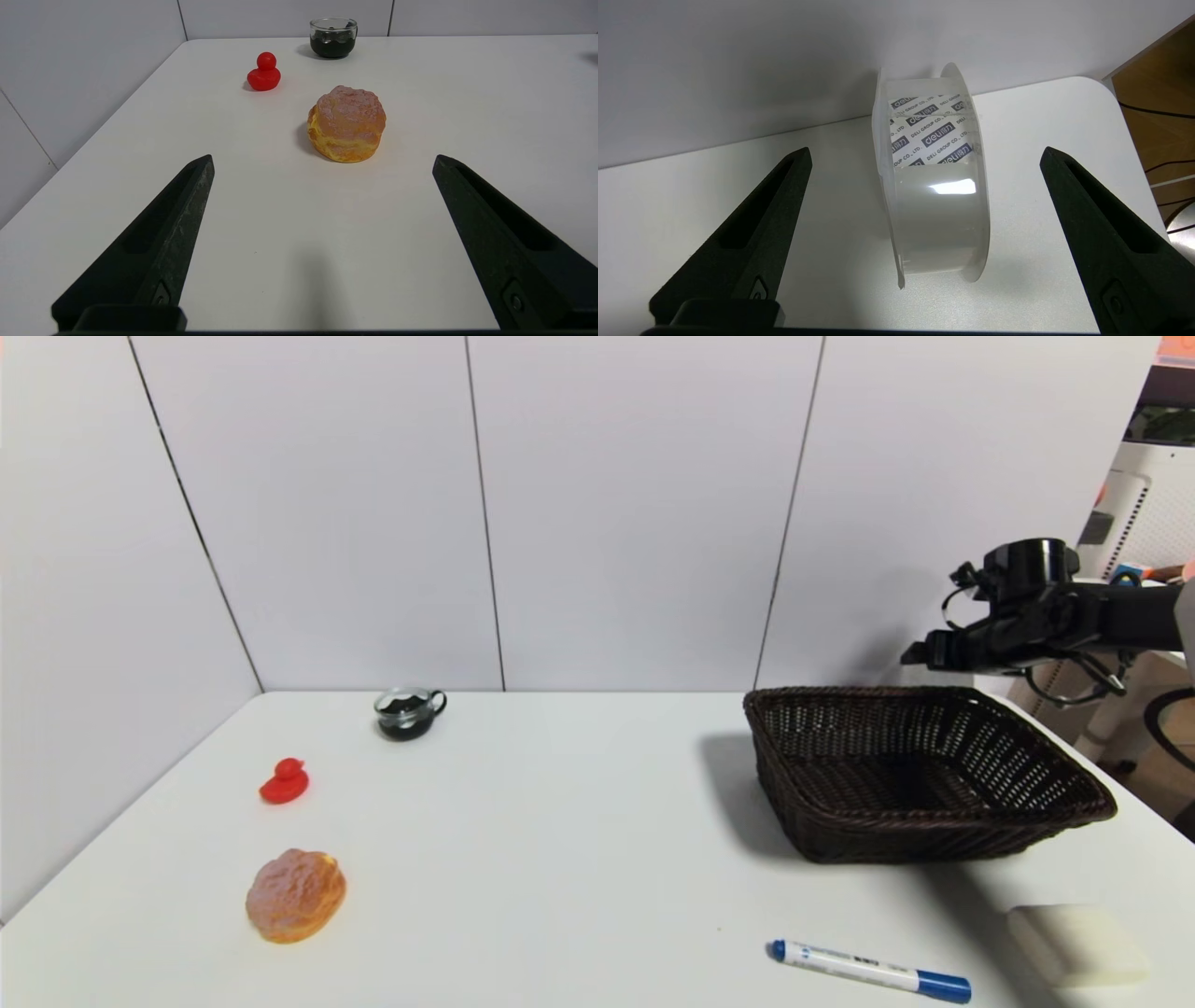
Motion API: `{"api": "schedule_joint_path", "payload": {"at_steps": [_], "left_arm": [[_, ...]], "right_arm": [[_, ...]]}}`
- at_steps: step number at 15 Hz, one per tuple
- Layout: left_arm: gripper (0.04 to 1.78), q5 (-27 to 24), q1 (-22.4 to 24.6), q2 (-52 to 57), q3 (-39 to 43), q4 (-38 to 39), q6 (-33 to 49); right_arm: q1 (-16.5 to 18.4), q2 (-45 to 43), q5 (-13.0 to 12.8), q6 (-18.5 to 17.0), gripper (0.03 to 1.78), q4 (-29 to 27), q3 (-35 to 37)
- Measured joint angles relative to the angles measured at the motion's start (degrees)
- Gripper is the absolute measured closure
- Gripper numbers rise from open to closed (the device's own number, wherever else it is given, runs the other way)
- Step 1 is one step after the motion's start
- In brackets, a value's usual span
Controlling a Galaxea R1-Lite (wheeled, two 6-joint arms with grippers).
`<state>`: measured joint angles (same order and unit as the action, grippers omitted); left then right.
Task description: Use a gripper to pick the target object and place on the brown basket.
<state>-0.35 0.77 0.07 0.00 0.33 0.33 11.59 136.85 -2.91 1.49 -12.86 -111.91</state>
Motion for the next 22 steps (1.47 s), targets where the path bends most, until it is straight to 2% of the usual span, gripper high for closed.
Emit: {"api": "schedule_joint_path", "payload": {"at_steps": [3,6,10,11,17,22], "left_arm": [[0.13,0.0,0.0,0.0,0.0,-0.02,0.0],[0.13,0.02,0.0,0.0,0.0,0.0,-0.02],[0.13,0.0,0.0,0.0,0.0,0.02,0.0],[0.13,0.02,0.0,0.0,0.0,0.02,-0.02],[0.13,0.02,0.0,0.0,0.0,0.05,0.0],[0.13,0.0,0.0,0.0,0.0,0.0,-0.02]], "right_arm": [[-0.11,0.52,0.02,0.29,0.12,-0.2,0.02],[-0.29,0.74,0.13,0.3,0.59,-0.37,0.02],[-0.44,0.83,0.35,0.6,1.03,-0.06,0.04],[-0.44,0.85,0.3,0.62,1.28,-0.04,0.04],[-0.44,-0.11,0.28,0.72,1.3,-0.06,0.04],[-0.44,-5.81,0.33,0.82,1.3,0.1,0.04]]}}
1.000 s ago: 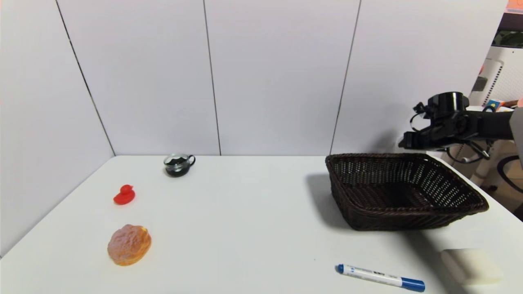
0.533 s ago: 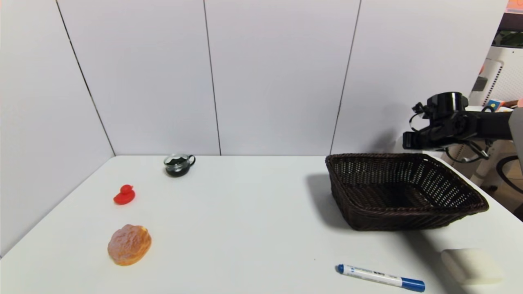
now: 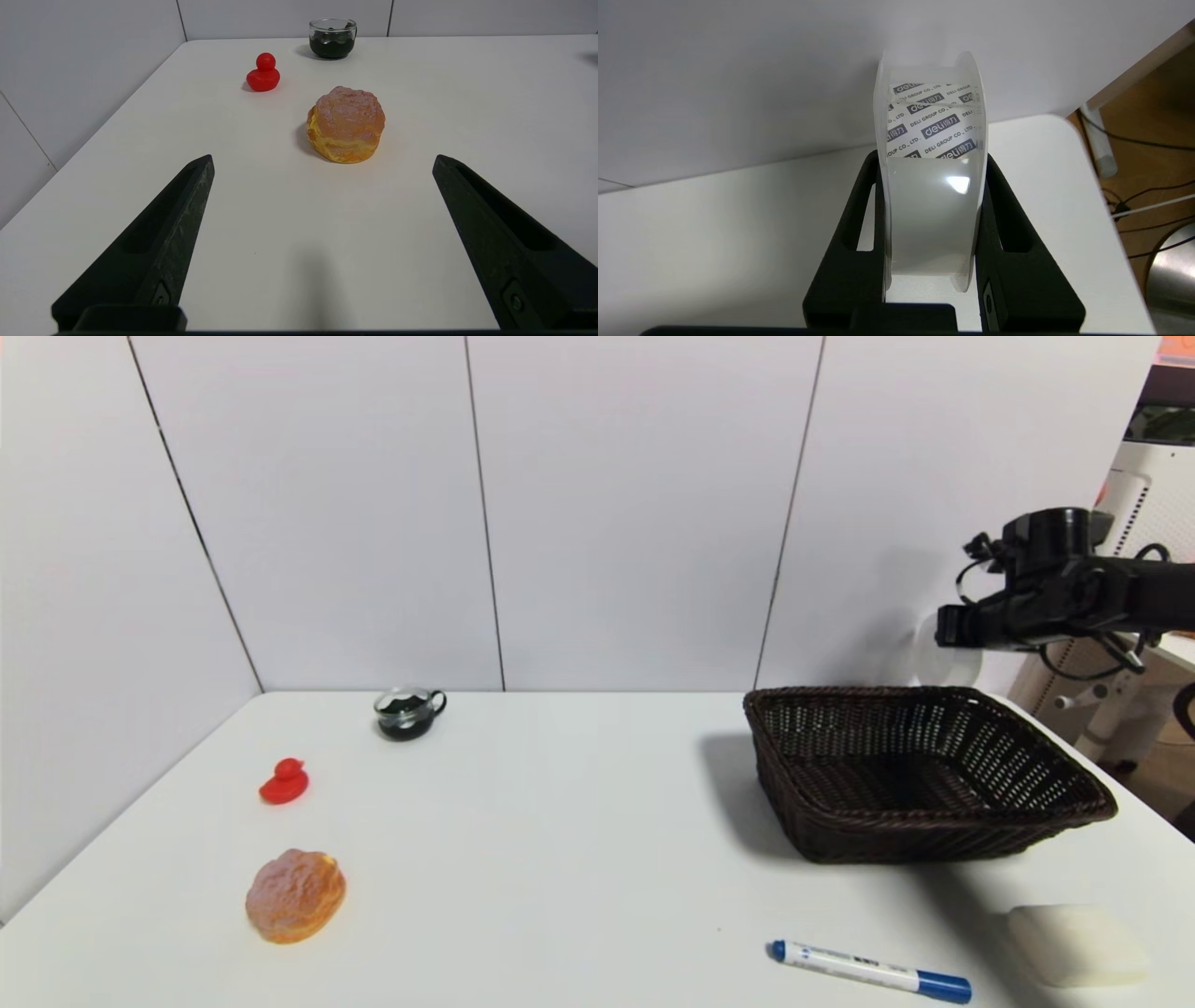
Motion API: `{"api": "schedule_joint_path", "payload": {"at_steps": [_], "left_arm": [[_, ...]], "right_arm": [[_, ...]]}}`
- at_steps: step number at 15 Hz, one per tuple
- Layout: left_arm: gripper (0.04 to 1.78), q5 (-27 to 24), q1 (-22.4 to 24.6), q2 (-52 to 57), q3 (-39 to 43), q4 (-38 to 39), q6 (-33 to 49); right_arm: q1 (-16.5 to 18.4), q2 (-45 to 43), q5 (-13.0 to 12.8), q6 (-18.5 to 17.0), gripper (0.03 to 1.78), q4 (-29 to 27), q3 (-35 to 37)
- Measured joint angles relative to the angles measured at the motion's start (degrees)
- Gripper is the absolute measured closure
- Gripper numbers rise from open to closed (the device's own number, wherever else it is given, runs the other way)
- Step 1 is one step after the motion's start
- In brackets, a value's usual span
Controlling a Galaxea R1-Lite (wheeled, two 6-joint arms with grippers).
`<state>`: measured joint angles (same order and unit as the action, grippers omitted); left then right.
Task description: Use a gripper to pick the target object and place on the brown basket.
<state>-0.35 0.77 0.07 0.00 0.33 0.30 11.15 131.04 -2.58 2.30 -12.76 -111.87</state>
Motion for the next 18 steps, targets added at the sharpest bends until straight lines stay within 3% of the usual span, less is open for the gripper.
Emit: {"api": "schedule_joint_path", "payload": {"at_steps": [3,5,7,8,11,12,13,18], "left_arm": [[0.13,0.02,0.0,0.0,0.0,0.02,0.02],[0.13,0.0,0.0,0.0,0.0,0.02,0.02],[0.13,0.0,0.0,0.0,0.0,0.0,0.02],[0.13,0.0,0.0,0.0,0.0,-0.02,0.0],[0.13,0.02,0.0,0.0,0.0,0.0,0.02],[0.13,0.0,0.0,0.0,0.0,0.0,0.02],[0.13,0.0,0.0,0.0,0.0,0.0,0.02],[0.13,0.0,-0.02,-0.02,0.0,0.07,0.05]], "right_arm": [[-0.09,-6.03,1.71,0.09,1.3,-0.38,0.07],[-0.44,-10.8,5.83,0.22,1.3,-0.79,0.3],[-1.4,-15.8,13.32,1.63,1.3,-3.77,0.41],[-2.01,-18.14,18.74,3.56,1.3,-6.58,0.46],[-4.38,-22.99,34.06,12.8,1.3,-15.26,0.71],[-5.38,-24.31,37.32,16.74,1.3,-17.94,1.49],[-6.06,-25.47,38.33,20.26,1.3,-19.92,3.05],[-6.17,-30.24,38.3,33.74,1.3,-21.66,20.26]]}}
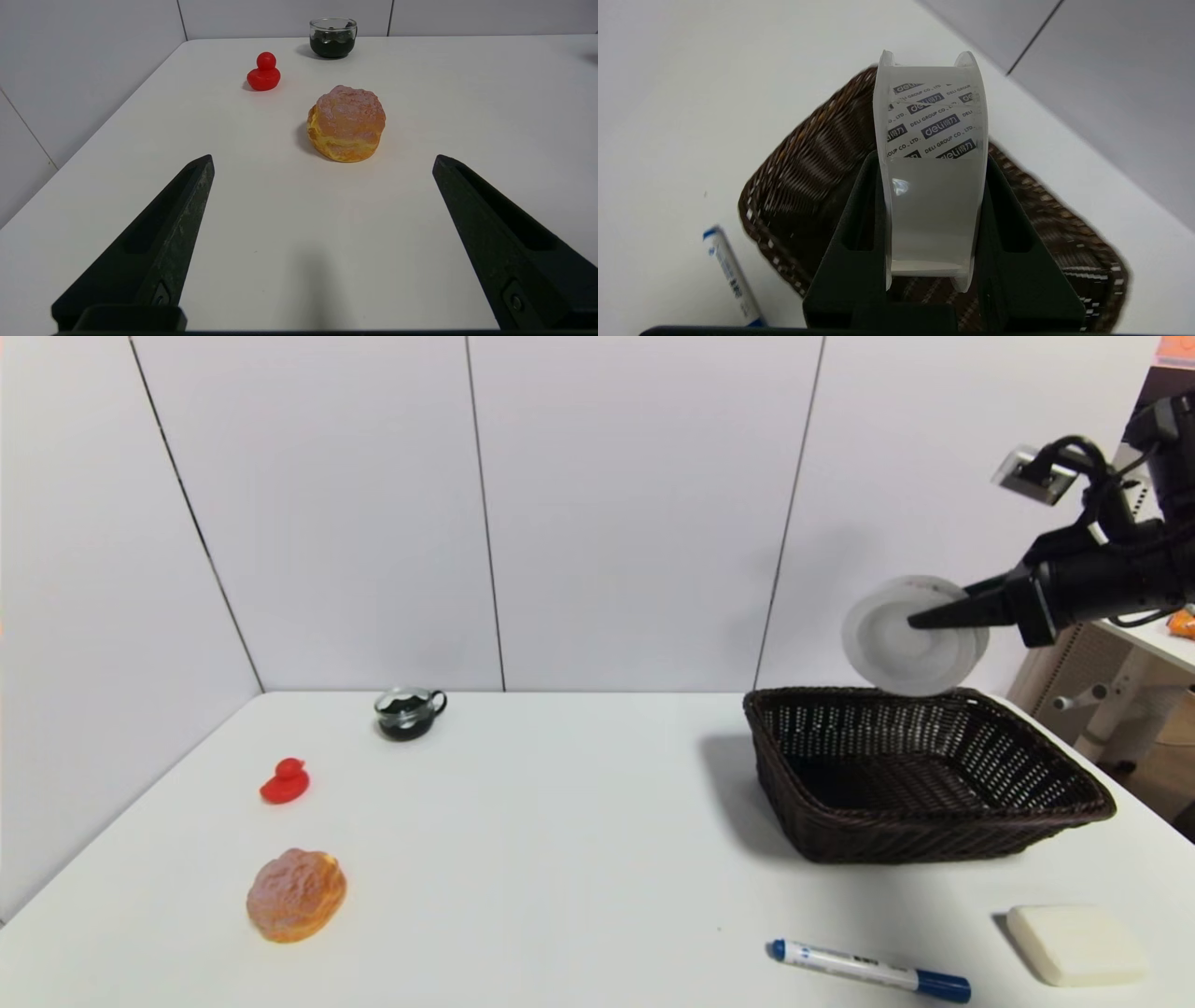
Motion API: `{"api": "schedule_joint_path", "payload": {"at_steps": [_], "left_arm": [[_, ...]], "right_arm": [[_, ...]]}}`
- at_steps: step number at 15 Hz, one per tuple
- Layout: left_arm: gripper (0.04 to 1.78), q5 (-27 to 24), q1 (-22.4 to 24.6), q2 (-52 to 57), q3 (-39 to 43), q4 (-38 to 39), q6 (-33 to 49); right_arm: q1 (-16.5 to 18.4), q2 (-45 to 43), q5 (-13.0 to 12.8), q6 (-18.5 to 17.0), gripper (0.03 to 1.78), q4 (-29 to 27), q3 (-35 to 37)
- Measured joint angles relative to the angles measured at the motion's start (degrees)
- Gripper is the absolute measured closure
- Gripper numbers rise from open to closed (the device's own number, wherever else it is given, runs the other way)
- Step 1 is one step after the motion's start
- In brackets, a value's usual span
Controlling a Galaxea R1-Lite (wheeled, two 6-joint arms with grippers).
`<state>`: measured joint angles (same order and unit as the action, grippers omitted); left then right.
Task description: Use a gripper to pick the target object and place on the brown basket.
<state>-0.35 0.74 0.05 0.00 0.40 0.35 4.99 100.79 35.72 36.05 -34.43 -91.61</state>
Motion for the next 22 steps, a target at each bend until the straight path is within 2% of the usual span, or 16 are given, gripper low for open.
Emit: {"api": "schedule_joint_path", "payload": {"at_steps": [2,5,8,10,14,16,18,20,22], "left_arm": [[0.13,0.02,0.02,0.02,0.0,-0.07,-0.02],[0.13,0.02,0.0,0.02,0.0,-0.1,-0.05],[0.13,0.02,0.02,0.02,0.0,-0.07,-0.05],[0.13,0.0,0.0,0.02,0.0,-0.07,-0.02],[0.13,0.02,0.02,0.02,0.0,-0.1,-0.02],[0.13,0.0,0.02,0.02,0.0,0.0,-0.02],[0.13,0.02,0.02,0.02,0.0,-0.07,-0.02],[0.13,-0.02,0.02,0.02,0.0,-0.07,-0.05],[0.13,0.0,0.02,0.02,0.0,-0.07,-0.05]], "right_arm": [[1.12,-0.9,-0.11,3.15,1.3,0.06,5.12],[1.65,-1.37,-0.02,3.52,1.3,0.67,8.44],[1.99,-1.23,0.0,3.54,0.94,4.14,10.0],[1.9,-1.29,0.0,3.5,0.75,4.56,10.58],[2.06,-3.08,-0.06,2.27,0.49,8.17,10.25],[2.1,-6.74,-0.09,-2.28,0.4,10.25,9.61],[1.82,-12.35,-0.72,-9.7,0.34,10.48,9.39],[1.18,-19.5,-3.91,-17.58,0.28,10.45,11.57],[0.16,-28.39,-9.26,-24.55,0.24,10.25,18.49]]}}
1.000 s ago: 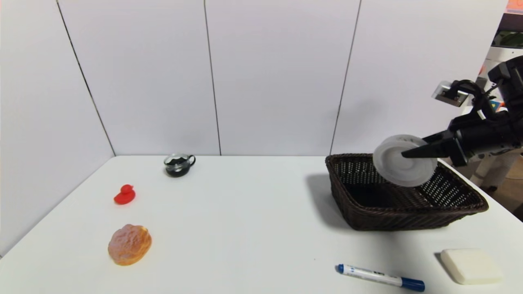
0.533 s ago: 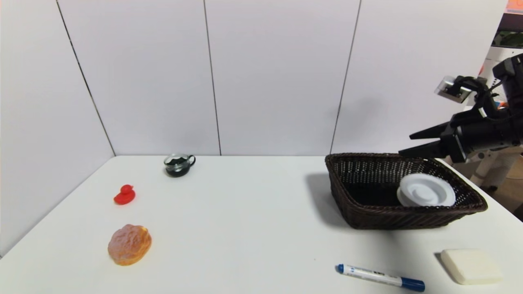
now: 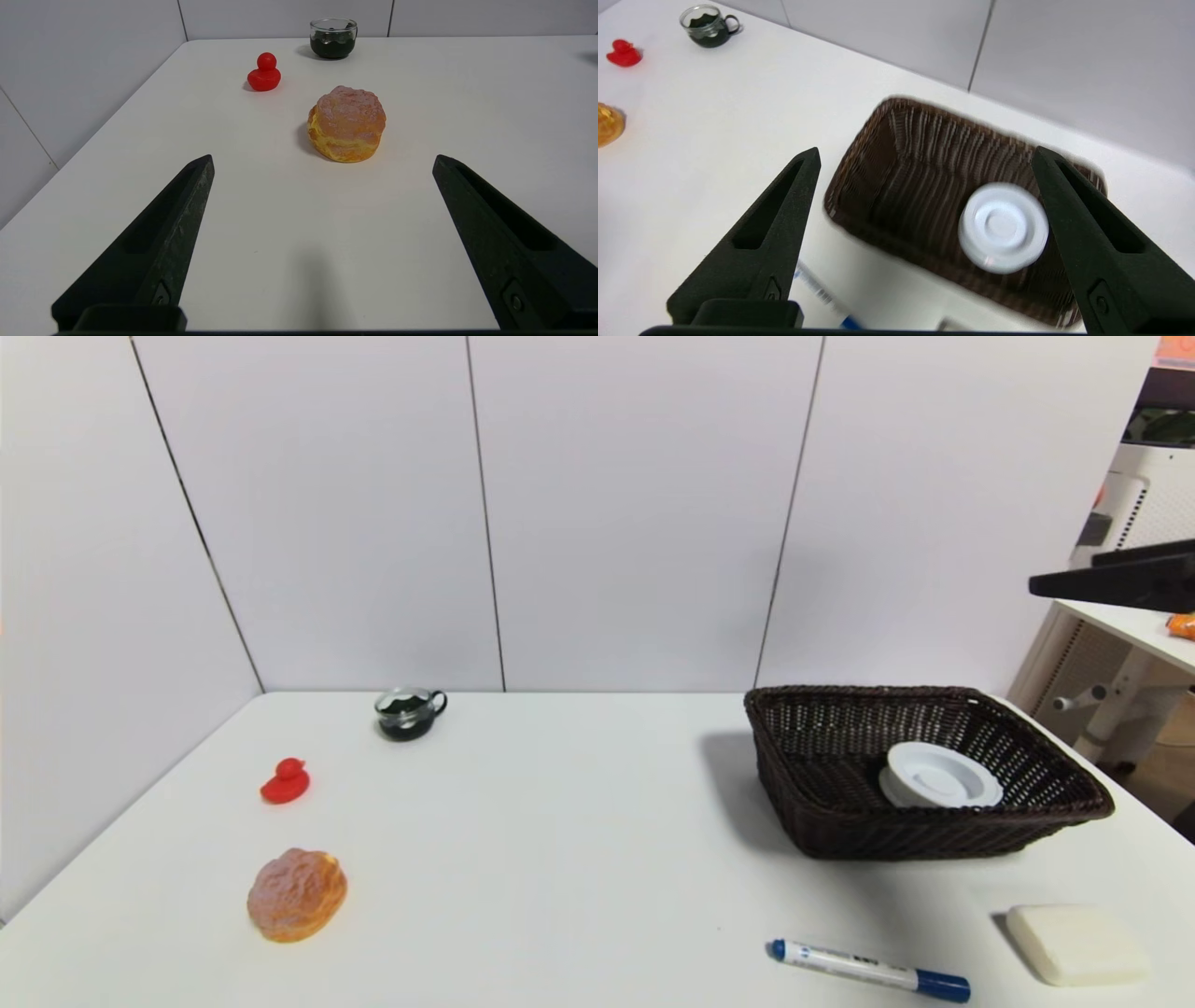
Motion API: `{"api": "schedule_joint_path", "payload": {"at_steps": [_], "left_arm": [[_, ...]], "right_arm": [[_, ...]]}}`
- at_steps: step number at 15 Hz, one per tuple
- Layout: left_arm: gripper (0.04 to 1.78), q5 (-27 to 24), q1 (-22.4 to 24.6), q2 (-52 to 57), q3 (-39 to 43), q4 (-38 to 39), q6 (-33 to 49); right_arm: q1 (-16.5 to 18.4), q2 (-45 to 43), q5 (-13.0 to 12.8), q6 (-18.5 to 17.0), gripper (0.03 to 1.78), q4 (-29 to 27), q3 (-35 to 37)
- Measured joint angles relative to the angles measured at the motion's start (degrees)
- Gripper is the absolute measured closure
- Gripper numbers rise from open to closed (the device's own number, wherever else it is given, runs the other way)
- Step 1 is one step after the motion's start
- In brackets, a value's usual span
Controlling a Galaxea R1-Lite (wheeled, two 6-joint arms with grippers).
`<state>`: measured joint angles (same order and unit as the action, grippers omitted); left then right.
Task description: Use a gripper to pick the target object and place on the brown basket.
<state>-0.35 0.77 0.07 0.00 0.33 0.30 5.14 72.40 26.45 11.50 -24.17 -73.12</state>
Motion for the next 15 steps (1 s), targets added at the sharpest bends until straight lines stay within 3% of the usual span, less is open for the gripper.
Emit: {"api": "schedule_joint_path", "payload": {"at_steps": [2,6,10,12,15], "left_arm": [[0.13,-0.02,0.0,0.0,0.0,-0.02,0.0],[0.13,0.0,0.0,0.0,0.0,0.0,0.0],[0.13,0.0,0.0,0.0,-0.02,-0.02,0.0],[0.13,0.02,0.0,0.0,-0.02,-0.02,0.0],[0.13,0.02,0.0,0.0,-0.02,-0.02,-0.01]], "right_arm": [[-0.94,-9.59,-5.32,-3.06,0.21,0.01,11.15],[-2.5,-32.18,-14.69,-5.08,0.17,2.76,38.75],[-3.17,-50.76,-19.3,-5.72,0.14,13.54,62.05],[-3.91,-57.66,-21.97,-6.88,0.13,19.3,67.85],[-4.77,-66.39,-24.09,-10.2,0.12,21.39,69.88]]}}
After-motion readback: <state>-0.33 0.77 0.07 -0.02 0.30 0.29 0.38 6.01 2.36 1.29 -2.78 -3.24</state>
